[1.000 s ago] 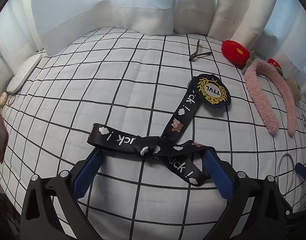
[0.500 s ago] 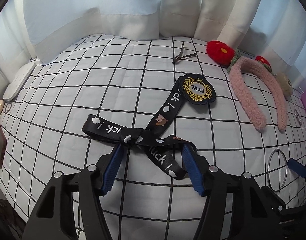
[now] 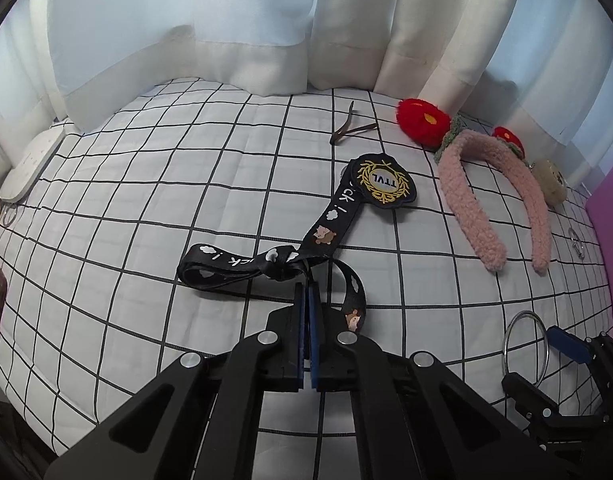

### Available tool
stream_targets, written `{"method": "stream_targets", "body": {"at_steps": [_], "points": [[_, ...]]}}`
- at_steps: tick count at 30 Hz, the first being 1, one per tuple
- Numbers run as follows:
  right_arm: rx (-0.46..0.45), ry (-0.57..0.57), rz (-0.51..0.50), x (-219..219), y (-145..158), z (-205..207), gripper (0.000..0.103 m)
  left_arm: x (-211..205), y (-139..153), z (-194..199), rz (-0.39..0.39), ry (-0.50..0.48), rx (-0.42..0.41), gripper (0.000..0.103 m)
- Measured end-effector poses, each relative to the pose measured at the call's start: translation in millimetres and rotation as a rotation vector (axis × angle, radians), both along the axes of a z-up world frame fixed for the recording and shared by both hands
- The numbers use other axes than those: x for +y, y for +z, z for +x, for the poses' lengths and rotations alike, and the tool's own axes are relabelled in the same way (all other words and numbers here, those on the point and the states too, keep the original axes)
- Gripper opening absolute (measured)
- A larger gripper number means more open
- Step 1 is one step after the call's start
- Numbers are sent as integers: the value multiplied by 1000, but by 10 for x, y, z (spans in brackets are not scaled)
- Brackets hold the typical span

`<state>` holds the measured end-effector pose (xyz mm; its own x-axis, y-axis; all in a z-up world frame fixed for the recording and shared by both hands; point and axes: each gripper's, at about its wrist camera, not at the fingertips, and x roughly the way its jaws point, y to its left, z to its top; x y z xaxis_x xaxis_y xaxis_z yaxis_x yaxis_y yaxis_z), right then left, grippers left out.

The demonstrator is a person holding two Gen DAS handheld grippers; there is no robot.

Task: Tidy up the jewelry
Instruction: 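Lift the lanyard and silver hoop and carry both toward the pink tub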

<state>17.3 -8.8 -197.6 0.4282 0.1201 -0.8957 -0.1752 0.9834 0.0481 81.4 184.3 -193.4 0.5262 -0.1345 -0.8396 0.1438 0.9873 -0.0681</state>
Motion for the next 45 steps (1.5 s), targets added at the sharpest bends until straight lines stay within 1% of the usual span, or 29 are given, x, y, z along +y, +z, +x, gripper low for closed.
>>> {"method": "stream_targets", "body": {"at_steps": [11, 18, 25, 34, 36, 45], "points": [[-47, -7, 40, -58, 277, -56, 70, -6, 432, -72, -81, -11, -72, 2], [-98, -33, 56, -192, 495, -93, 70, -135, 714, -115, -96, -49, -123, 2], [-166, -59, 71, -417, 783, -126, 70, -342, 1000, -186, -110, -104, -179, 2], [-262, -117, 73, -819, 1213, -232, 70, -766, 1403, -314, -129, -193, -270, 2], [-285, -136, 73, -937, 1314, -274, 70, -906, 1471, -342, -125, -221, -287, 2], [-394, -233, 57, -1566, 1711, -498, 70, -1600, 1826, -474, -169, -335, -348, 2]]}}
